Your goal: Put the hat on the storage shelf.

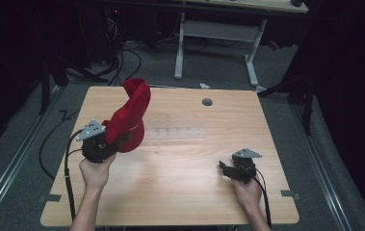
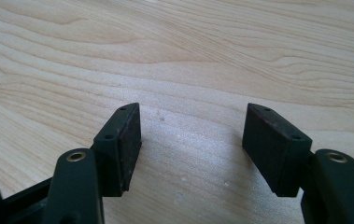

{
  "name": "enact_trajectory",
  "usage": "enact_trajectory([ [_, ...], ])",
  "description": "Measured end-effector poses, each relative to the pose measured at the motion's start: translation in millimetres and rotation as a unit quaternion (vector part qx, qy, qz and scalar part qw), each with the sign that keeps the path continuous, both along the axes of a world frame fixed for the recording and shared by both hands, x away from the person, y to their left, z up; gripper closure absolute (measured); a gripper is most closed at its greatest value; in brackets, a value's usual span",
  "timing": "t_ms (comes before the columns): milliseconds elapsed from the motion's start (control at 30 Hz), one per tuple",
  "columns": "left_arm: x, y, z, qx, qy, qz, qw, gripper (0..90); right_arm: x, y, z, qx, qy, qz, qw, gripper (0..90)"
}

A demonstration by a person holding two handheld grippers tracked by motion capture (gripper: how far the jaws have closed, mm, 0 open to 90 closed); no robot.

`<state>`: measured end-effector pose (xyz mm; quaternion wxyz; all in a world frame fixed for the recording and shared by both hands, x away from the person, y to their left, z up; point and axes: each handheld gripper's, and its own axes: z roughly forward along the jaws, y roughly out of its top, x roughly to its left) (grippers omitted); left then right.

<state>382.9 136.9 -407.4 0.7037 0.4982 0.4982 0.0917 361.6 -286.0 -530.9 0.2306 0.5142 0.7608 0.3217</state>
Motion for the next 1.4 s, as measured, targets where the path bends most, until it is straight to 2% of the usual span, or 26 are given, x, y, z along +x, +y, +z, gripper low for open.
enact_trajectory([
  [67,1.5,0.8,0.9,-0.002,-0.001,0.003,1.0000,85.4,0.0,0.1,0.0,0.000,0.001,0.000,1.0000,37.6],
  [100,4.6,3.8,2.4,-0.014,-0.001,0.007,0.9999,85.4,0.0,0.1,0.0,0.001,0.001,0.000,1.0000,37.5],
  [167,8.3,7.2,2.5,-0.019,-0.001,0.015,0.9997,85.4,0.0,0.1,0.0,0.001,0.001,0.000,1.0000,37.4],
  [300,16.8,11.4,0.7,-0.016,0.004,0.029,0.9994,85.4,0.0,0.1,0.0,0.000,0.000,0.001,1.0000,37.2],
  [767,44.7,10.3,1.5,-0.012,0.007,0.052,0.9986,85.4,0.0,0.2,-0.1,0.000,0.000,0.001,1.0000,36.8],
  [933,56.5,7.3,-1.4,-0.008,0.012,0.059,0.9982,85.5,-0.1,0.2,0.0,0.000,0.000,0.002,1.0000,36.8],
  [1033,65.8,3.1,-5.9,0.005,0.015,0.068,0.9976,85.4,-0.1,0.2,-0.1,-0.001,0.000,0.002,1.0000,36.8],
  [1400,81.1,-6.6,-17.3,0.024,0.021,0.084,0.9960,85.4,-0.3,0.3,0.0,0.000,0.001,0.002,1.0000,36.6],
])
